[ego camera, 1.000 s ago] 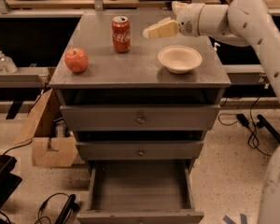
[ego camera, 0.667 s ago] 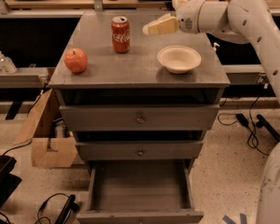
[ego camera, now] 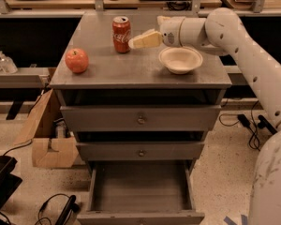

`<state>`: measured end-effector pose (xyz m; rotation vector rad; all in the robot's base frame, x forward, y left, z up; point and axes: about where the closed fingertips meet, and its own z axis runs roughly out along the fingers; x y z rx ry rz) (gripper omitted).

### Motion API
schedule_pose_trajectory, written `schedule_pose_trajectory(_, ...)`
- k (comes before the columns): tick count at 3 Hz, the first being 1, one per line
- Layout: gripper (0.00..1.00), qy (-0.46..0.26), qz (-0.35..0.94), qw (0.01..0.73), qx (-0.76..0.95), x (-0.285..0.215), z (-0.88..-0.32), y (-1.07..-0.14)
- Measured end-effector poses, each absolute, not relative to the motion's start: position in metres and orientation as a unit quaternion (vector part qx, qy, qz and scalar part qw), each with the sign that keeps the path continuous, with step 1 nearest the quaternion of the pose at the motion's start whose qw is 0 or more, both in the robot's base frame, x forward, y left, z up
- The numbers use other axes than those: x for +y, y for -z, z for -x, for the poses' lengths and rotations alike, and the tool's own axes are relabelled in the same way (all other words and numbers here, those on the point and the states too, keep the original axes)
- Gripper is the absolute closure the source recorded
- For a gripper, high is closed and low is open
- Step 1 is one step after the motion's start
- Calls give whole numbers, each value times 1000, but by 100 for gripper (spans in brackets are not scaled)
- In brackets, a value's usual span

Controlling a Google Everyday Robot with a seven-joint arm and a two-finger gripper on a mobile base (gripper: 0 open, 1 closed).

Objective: Place coke can into bottom drawer

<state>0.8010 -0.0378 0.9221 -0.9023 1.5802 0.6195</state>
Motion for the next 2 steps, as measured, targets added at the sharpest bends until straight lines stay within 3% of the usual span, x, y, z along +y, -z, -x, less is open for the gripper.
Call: schedule_pose_trajectory(2,0,-265,402,558,676,15,-831,-886)
